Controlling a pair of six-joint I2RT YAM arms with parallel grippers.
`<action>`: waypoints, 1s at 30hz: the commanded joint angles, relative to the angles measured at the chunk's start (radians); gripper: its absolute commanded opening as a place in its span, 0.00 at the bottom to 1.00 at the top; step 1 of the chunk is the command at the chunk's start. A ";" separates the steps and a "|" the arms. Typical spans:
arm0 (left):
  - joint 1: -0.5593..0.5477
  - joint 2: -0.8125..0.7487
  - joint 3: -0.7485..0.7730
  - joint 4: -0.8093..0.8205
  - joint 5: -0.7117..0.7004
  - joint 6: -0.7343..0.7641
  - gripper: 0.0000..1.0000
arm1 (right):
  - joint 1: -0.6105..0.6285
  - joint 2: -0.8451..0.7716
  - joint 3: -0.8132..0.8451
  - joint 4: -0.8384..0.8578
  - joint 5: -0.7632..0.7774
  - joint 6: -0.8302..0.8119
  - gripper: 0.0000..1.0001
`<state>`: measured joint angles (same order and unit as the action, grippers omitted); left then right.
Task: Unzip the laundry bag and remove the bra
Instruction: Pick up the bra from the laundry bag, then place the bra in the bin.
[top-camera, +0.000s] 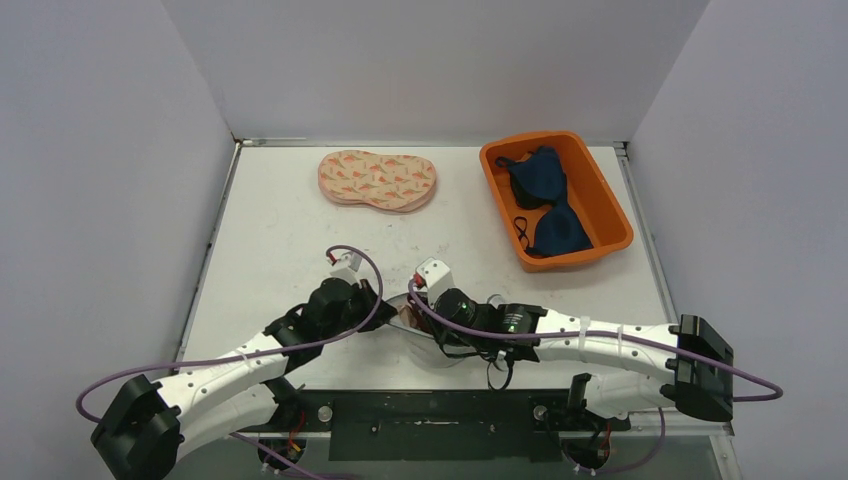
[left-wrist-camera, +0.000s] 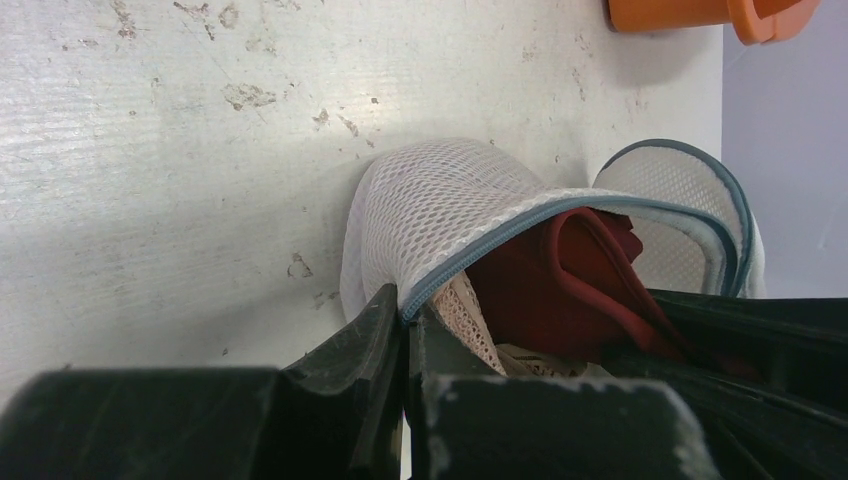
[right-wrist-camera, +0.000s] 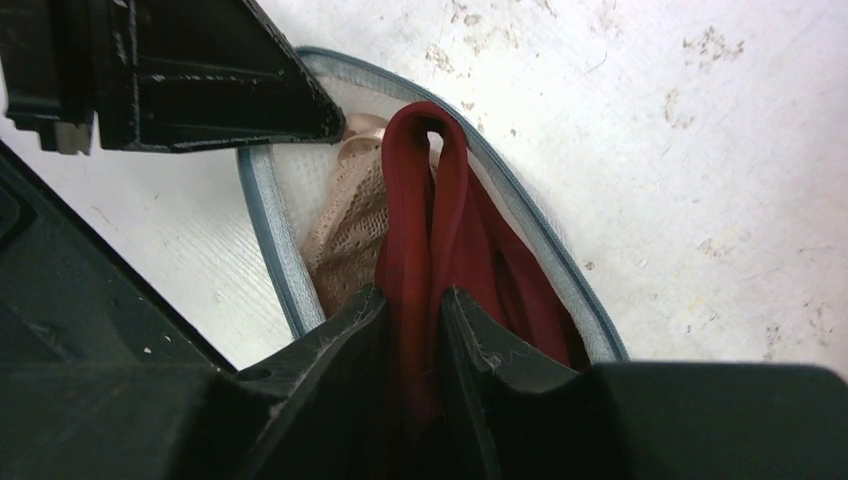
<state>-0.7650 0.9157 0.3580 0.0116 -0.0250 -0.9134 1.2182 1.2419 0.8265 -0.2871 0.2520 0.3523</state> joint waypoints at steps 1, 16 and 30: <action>0.000 0.001 0.013 0.039 -0.002 -0.007 0.00 | -0.009 -0.009 -0.024 0.035 -0.010 0.016 0.25; 0.003 -0.003 0.073 -0.010 -0.022 0.000 0.00 | -0.021 -0.078 0.074 -0.023 -0.279 -0.117 0.05; 0.020 -0.020 0.094 -0.054 -0.045 -0.005 0.00 | -0.109 -0.224 0.231 -0.051 -0.322 -0.164 0.05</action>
<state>-0.7532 0.9173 0.4046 -0.0360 -0.0479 -0.9165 1.1381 1.0706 0.9943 -0.3794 -0.0978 0.1967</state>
